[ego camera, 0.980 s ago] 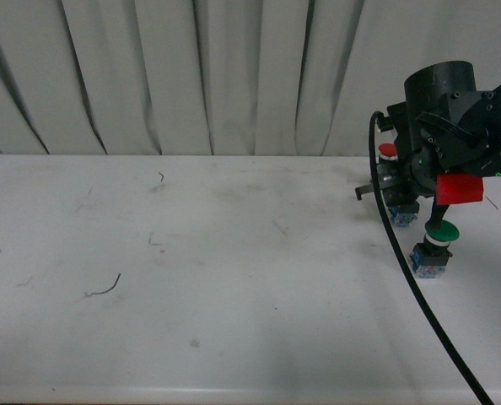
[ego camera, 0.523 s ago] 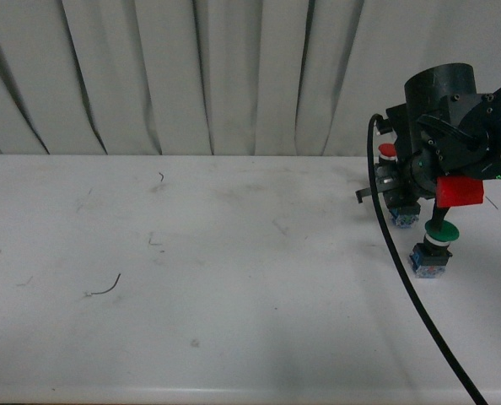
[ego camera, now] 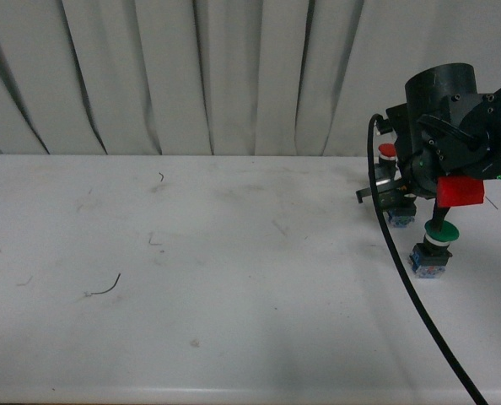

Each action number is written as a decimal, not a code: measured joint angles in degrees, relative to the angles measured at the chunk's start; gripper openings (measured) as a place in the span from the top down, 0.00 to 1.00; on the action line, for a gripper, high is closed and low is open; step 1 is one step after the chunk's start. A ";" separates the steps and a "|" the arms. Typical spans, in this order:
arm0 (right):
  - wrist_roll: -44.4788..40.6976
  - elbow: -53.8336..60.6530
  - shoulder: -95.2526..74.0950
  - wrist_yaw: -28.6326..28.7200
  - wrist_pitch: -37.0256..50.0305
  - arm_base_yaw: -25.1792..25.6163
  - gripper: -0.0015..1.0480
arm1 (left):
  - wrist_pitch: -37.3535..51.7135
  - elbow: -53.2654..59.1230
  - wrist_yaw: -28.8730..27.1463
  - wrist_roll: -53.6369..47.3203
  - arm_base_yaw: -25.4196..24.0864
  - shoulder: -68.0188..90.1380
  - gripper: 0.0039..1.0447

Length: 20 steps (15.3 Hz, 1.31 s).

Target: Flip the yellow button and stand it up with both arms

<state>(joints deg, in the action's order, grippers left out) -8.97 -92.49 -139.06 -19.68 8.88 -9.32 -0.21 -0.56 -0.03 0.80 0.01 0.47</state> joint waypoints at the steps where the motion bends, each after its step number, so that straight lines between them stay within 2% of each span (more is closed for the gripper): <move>1: 0.00 0.00 0.00 0.00 0.00 0.02 0.35 | 0.00 0.00 0.00 0.00 0.00 0.00 0.06; 2: 0.00 0.00 0.00 0.00 -0.02 0.02 0.28 | 0.00 0.00 0.00 0.00 0.00 0.00 0.06; 3: 0.00 0.00 0.00 0.02 0.02 0.02 0.26 | 0.00 0.00 0.00 0.00 0.00 0.00 0.06; 5: -0.09 -0.02 0.00 0.42 -0.31 0.09 0.11 | 0.00 0.00 0.00 0.00 0.00 0.00 0.06; 6: 0.00 0.00 0.46 1.55 -0.50 0.07 0.12 | 0.00 0.00 0.00 0.00 0.00 0.00 0.06; 7: 1.44 2.82 6.60 5.31 1.07 0.09 0.15 | 0.02 0.00 0.00 0.00 0.00 0.00 0.06; 9: 3.28 7.76 14.19 9.33 3.96 0.39 0.23 | 0.02 0.00 0.00 0.00 0.00 0.00 0.06; 11: 4.79 15.61 24.94 13.73 8.50 1.18 0.43 | 0.00 0.00 0.00 0.00 0.00 0.00 0.06; 12: 5.81 20.13 30.42 15.02 12.74 1.57 0.47 | 0.00 0.00 0.00 0.00 0.00 0.00 0.06; 13: 6.97 28.35 37.77 13.44 23.91 2.29 0.59 | 0.02 0.00 0.00 0.00 0.00 0.00 0.06; 14: 7.52 36.54 46.07 13.46 27.67 2.78 0.69 | 0.00 0.00 -0.02 0.00 0.00 0.00 0.06; 16: 7.98 52.17 65.66 14.16 21.88 3.85 0.92 | 0.00 0.00 0.00 0.00 0.00 0.00 0.06; 17: 8.26 59.23 75.36 14.14 16.83 4.26 0.98 | 0.00 0.00 0.02 0.00 0.00 0.00 0.06; 18: 8.31 65.55 85.33 14.19 11.37 4.04 0.98 | 0.00 0.00 0.00 0.00 0.00 0.00 0.06; 20: 8.35 73.33 99.80 14.82 10.97 4.44 0.98 | 0.00 0.00 0.00 0.00 0.00 0.00 0.06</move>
<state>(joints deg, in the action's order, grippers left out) -0.62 -19.16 -39.27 -4.86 19.86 -4.89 -0.21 -0.56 -0.03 0.80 0.01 0.47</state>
